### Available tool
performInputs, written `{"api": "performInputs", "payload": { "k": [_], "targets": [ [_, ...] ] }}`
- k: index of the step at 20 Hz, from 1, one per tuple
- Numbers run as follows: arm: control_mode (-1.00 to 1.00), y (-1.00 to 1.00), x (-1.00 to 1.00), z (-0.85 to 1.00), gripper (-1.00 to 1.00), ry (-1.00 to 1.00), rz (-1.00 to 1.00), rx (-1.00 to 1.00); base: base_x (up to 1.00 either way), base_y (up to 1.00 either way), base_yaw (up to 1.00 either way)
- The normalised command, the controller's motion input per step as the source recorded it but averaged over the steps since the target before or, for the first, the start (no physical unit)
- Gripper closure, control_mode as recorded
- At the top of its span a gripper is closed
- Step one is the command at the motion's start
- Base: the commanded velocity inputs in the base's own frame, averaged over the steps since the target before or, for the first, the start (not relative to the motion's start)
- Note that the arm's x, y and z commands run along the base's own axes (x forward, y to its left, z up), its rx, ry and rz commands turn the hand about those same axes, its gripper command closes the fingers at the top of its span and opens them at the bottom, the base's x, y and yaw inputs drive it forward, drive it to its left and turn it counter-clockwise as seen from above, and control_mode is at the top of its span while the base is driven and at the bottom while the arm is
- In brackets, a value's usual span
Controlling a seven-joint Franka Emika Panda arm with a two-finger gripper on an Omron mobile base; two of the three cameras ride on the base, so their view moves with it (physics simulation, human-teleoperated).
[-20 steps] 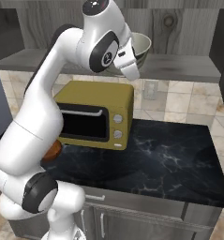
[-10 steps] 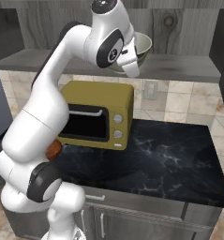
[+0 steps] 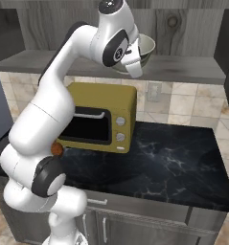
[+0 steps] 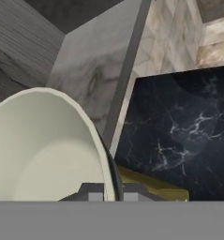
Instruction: Pick up the bowls on the counter and stack them on top of one another in the open cabinet. Place the smaller bowl on top of the larger bowl.
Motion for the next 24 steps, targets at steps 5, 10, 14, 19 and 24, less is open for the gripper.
{"api": "performInputs", "payload": {
  "k": [5,10,14,19,24],
  "targets": [
    [-1.0,0.02,0.29,-0.05,1.0,0.0,0.0,0.01,0.0,0.0,0.0],
    [-1.0,0.05,0.27,-0.06,1.0,0.0,0.0,0.01,0.0,0.0,0.0],
    [-1.0,0.05,0.25,-0.06,1.0,0.0,0.0,0.01,0.0,0.0,0.0],
    [-1.0,0.06,0.26,-0.08,1.0,0.0,0.0,0.02,0.0,0.0,0.0],
    [-1.0,0.06,0.27,-0.09,1.0,0.0,0.0,0.02,0.0,0.0,0.0]
  ]
}}
